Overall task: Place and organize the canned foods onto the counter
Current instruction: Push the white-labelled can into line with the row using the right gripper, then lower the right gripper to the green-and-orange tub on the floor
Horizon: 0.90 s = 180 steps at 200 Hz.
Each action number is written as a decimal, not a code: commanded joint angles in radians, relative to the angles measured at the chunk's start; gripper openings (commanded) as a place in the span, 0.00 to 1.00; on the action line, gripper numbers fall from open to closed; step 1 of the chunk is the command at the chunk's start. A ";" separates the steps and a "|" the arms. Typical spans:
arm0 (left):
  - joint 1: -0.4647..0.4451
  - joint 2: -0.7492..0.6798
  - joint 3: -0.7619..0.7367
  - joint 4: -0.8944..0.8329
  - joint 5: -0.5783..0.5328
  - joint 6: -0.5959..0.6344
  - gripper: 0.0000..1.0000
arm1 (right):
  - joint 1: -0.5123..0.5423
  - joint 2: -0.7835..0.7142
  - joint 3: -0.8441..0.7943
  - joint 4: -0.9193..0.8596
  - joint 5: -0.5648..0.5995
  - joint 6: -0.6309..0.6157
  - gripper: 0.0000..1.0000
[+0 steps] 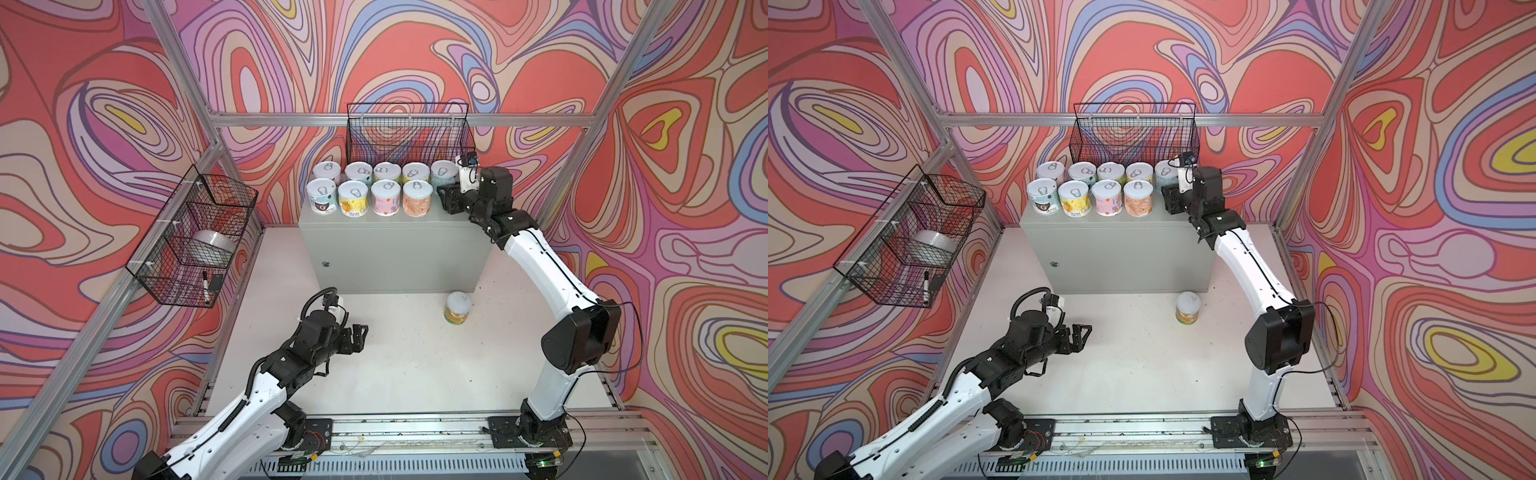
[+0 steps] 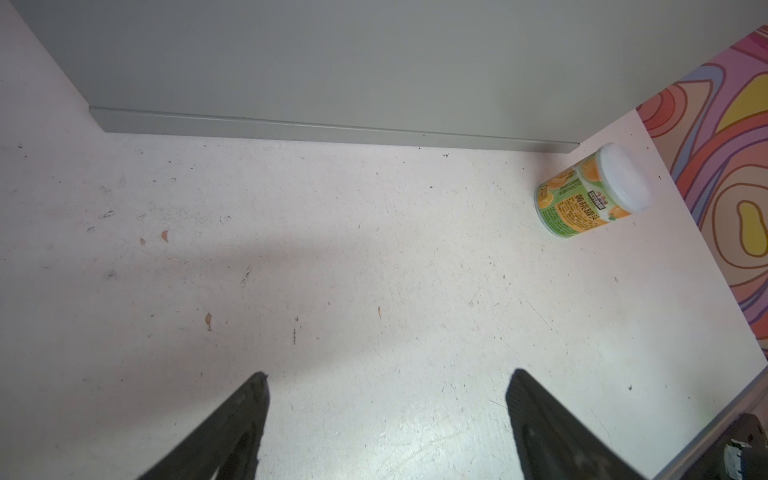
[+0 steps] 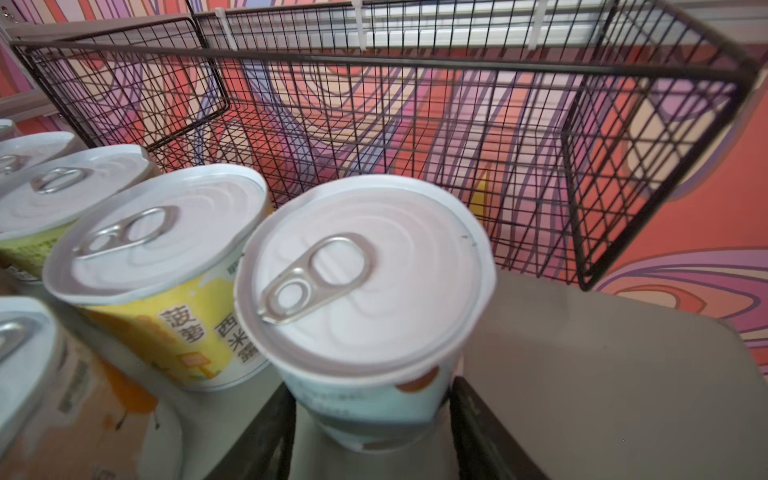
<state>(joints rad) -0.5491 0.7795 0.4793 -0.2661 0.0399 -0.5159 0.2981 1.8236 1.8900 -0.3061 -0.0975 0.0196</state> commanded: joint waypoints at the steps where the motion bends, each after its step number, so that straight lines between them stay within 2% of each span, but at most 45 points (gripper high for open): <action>1: -0.001 -0.012 0.026 -0.018 -0.019 0.004 0.90 | -0.010 0.003 -0.002 0.021 0.005 0.015 0.60; 43: 0.000 -0.018 0.025 -0.016 -0.016 0.004 0.90 | -0.010 -0.118 -0.067 0.047 0.019 0.008 0.63; 83: 0.000 -0.013 0.026 -0.005 -0.008 0.002 0.91 | -0.009 -0.300 -0.171 0.004 0.050 -0.004 0.75; 106: -0.001 -0.016 0.015 0.032 -0.005 -0.004 0.91 | -0.008 -0.468 -0.317 -0.004 0.058 0.012 0.79; 135: -0.002 -0.028 -0.004 0.045 -0.005 -0.005 0.91 | 0.019 -0.692 -0.519 -0.038 0.006 0.032 0.81; 158: -0.002 -0.045 -0.018 0.047 -0.015 -0.005 0.91 | 0.100 -0.829 -0.650 -0.105 0.111 0.030 0.84; 180: -0.003 -0.063 -0.029 0.048 -0.022 -0.004 0.90 | 0.145 -0.942 -0.775 -0.138 0.178 0.088 0.89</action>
<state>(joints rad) -0.5491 0.7395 0.4713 -0.2413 0.0387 -0.5167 0.4065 0.9554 1.2297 -0.3565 -0.0128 0.0486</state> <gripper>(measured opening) 0.906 0.864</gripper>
